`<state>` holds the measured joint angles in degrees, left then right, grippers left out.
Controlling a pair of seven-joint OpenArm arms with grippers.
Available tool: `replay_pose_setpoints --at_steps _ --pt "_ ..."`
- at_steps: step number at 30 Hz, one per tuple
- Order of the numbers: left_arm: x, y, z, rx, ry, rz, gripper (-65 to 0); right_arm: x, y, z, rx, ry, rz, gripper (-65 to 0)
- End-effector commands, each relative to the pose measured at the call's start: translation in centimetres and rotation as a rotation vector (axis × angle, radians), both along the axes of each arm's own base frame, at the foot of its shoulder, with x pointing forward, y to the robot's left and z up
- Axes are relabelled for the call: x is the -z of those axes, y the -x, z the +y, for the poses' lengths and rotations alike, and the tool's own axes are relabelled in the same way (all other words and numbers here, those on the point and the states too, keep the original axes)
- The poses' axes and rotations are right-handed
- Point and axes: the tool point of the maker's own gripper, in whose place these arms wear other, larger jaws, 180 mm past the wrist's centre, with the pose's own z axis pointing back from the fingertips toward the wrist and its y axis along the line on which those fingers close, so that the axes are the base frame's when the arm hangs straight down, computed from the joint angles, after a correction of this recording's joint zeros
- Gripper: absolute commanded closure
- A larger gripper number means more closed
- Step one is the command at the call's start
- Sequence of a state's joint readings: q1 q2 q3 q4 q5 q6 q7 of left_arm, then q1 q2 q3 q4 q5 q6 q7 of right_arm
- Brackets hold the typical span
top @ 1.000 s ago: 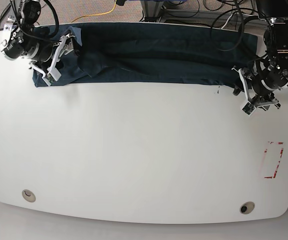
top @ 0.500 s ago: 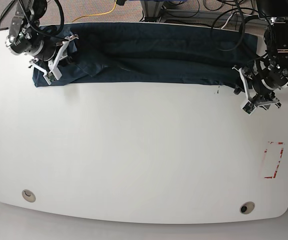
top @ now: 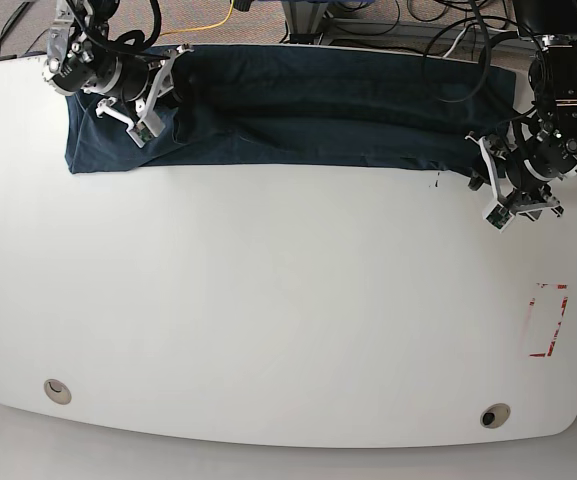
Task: Layout the t-shirt on the table in an organized manner, then fold the t-shirt properly
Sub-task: 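Pull the folded t-shirt's side edges apart with both grippers, smoothing it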
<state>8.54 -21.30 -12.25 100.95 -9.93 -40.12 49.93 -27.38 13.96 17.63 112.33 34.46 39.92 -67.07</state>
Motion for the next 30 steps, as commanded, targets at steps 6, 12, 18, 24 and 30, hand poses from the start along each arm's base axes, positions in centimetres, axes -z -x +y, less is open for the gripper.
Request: replay_pose_setpoints --at_steps 6,12,18,24,30 --pt "-1.3 -0.9 0.2 0.006 -0.002 -0.045 -32.5 -0.5 1.5 1.8 -0.112 -0.01 0.011 -12.2" --pt "-1.2 -0.8 0.1 0.007 -0.002 -0.043 -32.5 -1.6 3.1 3.1 -0.205 -0.114 0.045 -12.4" --pt "-1.2 -0.8 0.1 0.007 -0.002 -0.045 -32.5 -3.6 3.2 3.6 -0.238 -0.232 0.05 -12.4" --pt "-1.2 -0.8 0.1 0.007 -0.002 -0.045 -32.5 -5.4 2.9 4.0 -0.25 -0.332 0.046 -12.4" --pt "-1.3 -0.8 0.1 0.008 0.0 -0.045 -32.5 -6.2 2.6 3.9 -0.257 -0.363 0.044 -12.4"
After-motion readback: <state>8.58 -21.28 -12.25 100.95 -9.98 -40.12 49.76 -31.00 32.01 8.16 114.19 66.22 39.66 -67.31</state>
